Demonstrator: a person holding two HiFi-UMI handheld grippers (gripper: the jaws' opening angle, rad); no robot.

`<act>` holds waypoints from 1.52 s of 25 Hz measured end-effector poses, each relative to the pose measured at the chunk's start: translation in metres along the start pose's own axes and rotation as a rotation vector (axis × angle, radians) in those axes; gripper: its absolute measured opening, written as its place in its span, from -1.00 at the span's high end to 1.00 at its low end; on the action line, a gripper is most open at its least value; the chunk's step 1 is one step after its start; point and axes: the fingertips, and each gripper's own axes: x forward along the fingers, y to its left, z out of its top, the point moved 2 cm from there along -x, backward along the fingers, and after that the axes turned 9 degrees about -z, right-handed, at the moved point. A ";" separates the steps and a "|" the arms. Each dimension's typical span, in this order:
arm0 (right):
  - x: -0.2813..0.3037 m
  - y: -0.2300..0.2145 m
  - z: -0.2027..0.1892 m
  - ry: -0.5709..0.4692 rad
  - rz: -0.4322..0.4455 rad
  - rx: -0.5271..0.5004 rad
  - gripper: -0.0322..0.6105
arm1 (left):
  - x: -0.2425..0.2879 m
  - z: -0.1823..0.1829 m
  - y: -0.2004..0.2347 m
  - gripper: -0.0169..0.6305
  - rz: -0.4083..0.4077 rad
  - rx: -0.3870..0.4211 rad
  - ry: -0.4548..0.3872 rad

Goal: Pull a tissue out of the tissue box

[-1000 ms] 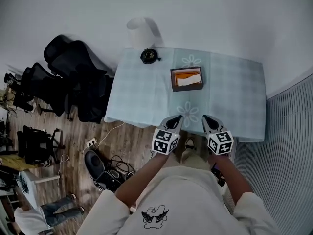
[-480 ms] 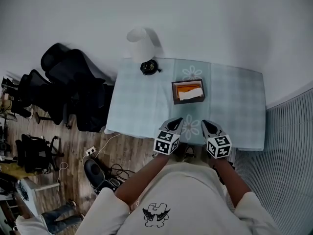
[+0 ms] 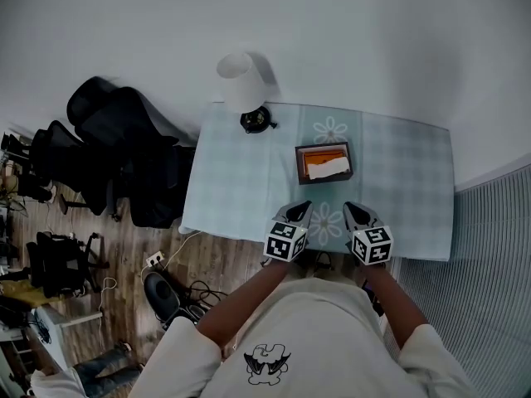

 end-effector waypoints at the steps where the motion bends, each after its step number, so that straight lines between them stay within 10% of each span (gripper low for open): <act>1: 0.005 -0.002 0.002 0.006 0.000 -0.006 0.86 | 0.003 0.001 0.004 0.93 0.001 0.004 0.003; 15: 0.110 -0.021 -0.004 0.175 0.037 -0.162 0.84 | 0.067 -0.003 0.075 0.92 0.052 0.009 0.140; 19: 0.136 -0.021 -0.021 0.271 0.041 -0.240 0.38 | 0.077 -0.010 0.090 0.92 0.081 0.002 0.189; 29: 0.147 -0.004 -0.009 0.224 -0.009 -0.583 0.29 | 0.079 -0.011 0.096 0.81 0.092 0.007 0.190; 38: 0.165 -0.004 -0.031 0.300 -0.023 -0.630 0.28 | 0.070 -0.012 0.101 0.83 0.085 -0.006 0.187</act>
